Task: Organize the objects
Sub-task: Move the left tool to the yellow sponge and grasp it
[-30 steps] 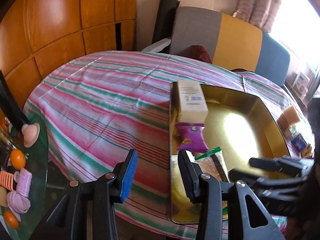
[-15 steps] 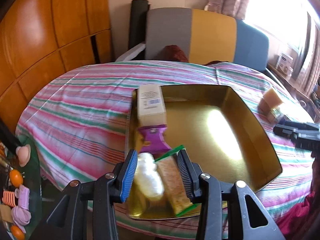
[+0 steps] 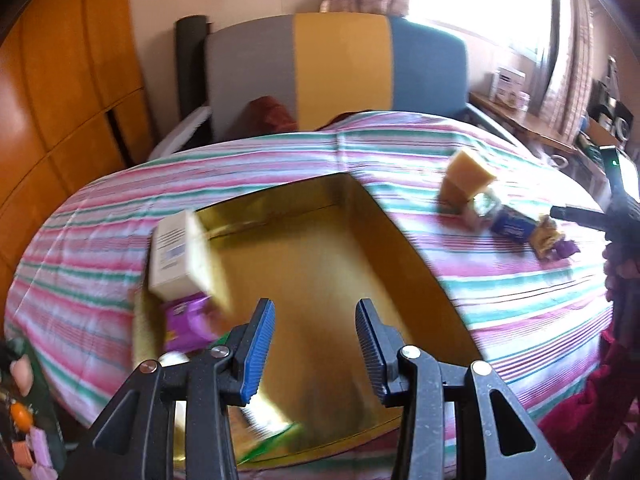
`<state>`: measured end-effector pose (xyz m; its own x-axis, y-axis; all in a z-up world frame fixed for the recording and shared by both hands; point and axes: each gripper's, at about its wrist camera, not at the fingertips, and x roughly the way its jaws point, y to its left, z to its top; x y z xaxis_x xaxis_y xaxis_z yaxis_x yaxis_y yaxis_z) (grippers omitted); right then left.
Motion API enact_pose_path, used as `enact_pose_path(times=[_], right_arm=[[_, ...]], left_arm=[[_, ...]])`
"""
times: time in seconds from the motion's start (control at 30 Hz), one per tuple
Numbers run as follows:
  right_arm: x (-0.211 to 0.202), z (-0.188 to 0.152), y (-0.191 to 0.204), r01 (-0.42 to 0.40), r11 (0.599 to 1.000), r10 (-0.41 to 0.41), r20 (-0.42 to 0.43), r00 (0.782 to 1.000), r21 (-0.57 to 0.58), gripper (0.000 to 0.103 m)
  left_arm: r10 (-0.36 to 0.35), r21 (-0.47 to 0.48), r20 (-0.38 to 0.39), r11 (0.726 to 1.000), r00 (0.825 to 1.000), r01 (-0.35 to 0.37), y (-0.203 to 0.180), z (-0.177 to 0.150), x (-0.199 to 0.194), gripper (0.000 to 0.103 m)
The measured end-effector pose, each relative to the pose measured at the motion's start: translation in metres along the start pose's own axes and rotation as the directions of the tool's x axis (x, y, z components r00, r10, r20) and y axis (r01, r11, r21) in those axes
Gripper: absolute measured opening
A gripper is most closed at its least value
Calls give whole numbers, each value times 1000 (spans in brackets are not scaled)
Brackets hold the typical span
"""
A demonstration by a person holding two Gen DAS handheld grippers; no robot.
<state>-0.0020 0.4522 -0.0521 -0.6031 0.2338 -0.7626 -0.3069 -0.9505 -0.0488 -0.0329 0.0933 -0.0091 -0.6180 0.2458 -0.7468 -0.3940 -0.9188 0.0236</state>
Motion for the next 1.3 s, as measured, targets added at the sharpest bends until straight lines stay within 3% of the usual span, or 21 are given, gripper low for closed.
enact_pose_path(times=[0.1, 0.27, 0.33, 0.47, 0.6, 0.77, 0.9, 1.17, 1.23, 1.3], right_arm=[[4, 6, -38, -21, 980, 25, -17, 1000, 198, 82], [4, 6, -55, -51, 955, 60, -20, 998, 291, 87], [5, 5, -56, -61, 953, 71, -24, 997, 297, 87], [3, 4, -53, -73, 951, 83, -22, 996, 301, 88], [2, 2, -56, -88, 945, 101, -27, 994, 315, 89], [3, 2, -59, -107, 938, 124, -30, 992, 329, 89], [4, 2, -60, -123, 932, 144, -37, 989, 342, 89], [5, 2, -59, -141, 929, 164, -39, 986, 344, 89], [6, 3, -58, -136, 931, 160, -42, 986, 338, 89], [8, 2, -58, -135, 932, 160, -47, 986, 336, 89]], left_arm=[[-53, 16, -3, 998, 999, 53, -21, 14, 6, 42], [-145, 41, -35, 988, 989, 147, -62, 42, 25, 42], [-182, 41, -57, 982, 982, 184, -75, 51, 34, 44], [-273, 6, -101, 961, 957, 275, -101, 72, 53, 63], [-345, -46, -132, 939, 929, 342, -126, 99, 82, 73], [-402, -153, -160, 912, 902, 379, -146, 130, 129, 83], [-388, -203, -183, 914, 903, 351, -158, 152, 164, 84], [-321, -213, -243, 938, 916, 272, -180, 177, 218, 83], [-315, -210, -275, 942, 908, 263, -181, 174, 228, 61], [-303, -192, -263, 947, 916, 258, -175, 169, 223, 49]])
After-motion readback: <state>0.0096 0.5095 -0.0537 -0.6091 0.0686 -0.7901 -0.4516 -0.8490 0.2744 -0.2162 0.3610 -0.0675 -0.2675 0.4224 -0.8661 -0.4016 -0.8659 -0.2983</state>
